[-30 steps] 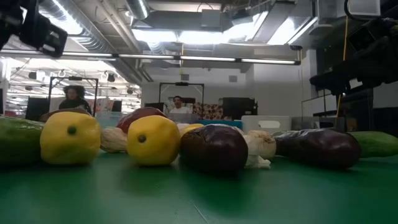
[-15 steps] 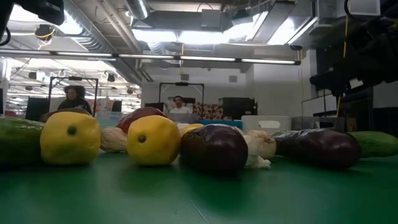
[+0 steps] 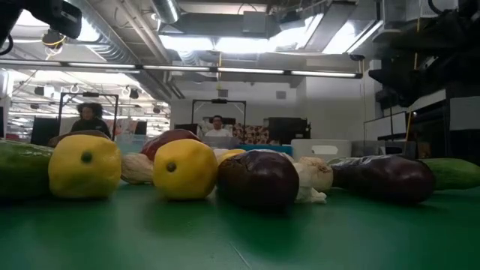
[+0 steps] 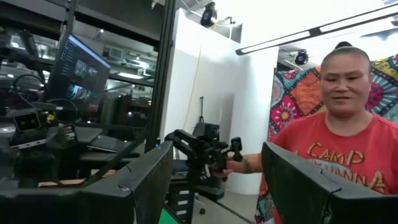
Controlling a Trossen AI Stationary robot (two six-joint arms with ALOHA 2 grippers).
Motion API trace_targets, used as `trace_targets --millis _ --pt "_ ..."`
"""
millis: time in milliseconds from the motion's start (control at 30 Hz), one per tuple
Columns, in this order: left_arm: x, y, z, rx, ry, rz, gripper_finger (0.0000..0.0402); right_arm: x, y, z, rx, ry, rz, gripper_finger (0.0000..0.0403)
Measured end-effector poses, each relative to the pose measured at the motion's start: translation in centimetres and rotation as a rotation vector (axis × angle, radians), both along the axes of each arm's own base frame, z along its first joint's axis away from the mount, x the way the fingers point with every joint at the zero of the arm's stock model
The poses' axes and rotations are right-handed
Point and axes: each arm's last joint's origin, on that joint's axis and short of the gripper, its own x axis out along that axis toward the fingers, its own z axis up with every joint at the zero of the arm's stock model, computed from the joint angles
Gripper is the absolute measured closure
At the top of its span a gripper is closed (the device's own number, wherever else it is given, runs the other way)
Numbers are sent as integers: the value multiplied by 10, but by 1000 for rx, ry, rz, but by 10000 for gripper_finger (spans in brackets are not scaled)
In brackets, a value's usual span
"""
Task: Sort produce into baskets
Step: Put the apple into the green bin
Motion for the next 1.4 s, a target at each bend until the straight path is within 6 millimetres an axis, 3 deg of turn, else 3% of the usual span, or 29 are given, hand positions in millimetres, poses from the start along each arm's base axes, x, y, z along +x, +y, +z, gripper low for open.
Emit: trace_targets --millis 400,600,767,900,1100,1233,1400 --pt "-1 1 3 14 -46 21 161 0 0 0 3 0 -15 93" --pt "0 3 4 -51 -29 95 161 0 -1 0 4 0 -27 93" --pt "0 7 6 -26 -60 253 161 0 -1 0 4 0 -33 93" --pt "1 7 5 -30 -46 258 161 0 -1 0 4 1 -31 93" --pt "0 8 6 -138 -19 244 161 0 -1 0 4 1 -41 93" --pt "-2 11 13 -279 -23 236 161 0 -1 0 4 1 -34 93" --pt "-8 13 38 -318 -70 222 161 0 -1 2 5 -12 -32 93"
